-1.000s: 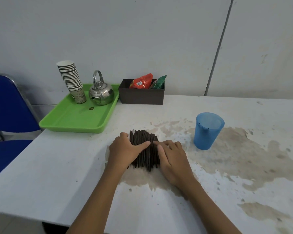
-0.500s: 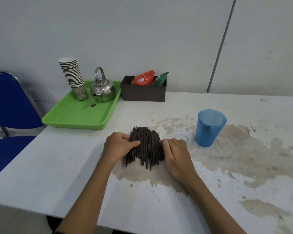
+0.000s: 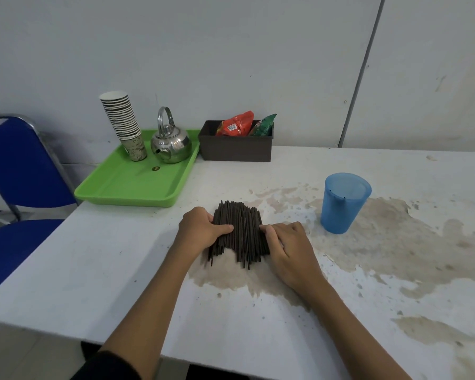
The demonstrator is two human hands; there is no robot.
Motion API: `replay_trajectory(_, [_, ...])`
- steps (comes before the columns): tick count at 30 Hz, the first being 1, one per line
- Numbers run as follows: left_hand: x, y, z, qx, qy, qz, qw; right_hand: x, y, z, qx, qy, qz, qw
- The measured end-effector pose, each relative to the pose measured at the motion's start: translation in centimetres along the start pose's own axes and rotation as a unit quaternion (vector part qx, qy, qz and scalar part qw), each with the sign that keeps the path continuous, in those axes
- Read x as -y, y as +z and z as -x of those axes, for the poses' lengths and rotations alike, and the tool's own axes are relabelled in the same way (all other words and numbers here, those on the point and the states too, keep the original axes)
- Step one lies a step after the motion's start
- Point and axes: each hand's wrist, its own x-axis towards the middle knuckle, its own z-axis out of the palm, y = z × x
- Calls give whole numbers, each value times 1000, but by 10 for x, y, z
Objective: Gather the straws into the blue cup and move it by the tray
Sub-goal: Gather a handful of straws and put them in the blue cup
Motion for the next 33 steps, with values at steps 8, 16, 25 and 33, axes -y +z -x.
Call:
replay_trajectory(8, [-3, -11, -9, 35, 8, -54, 998, -5, 4, 0, 2, -13, 14, 1000])
replay_trajectory(16, [17, -8, -10, 37, 36, -14, 999, -4, 3, 1, 1, -9, 6, 1000])
replay_trajectory(25, [41, -12, 9, 64, 27, 261, 963, -8, 4, 0, -3, -14, 26, 1000])
replay_trajectory(33, [28, -8, 11, -37, 67, 452, 889, -3, 3, 2, -3, -26, 39, 999])
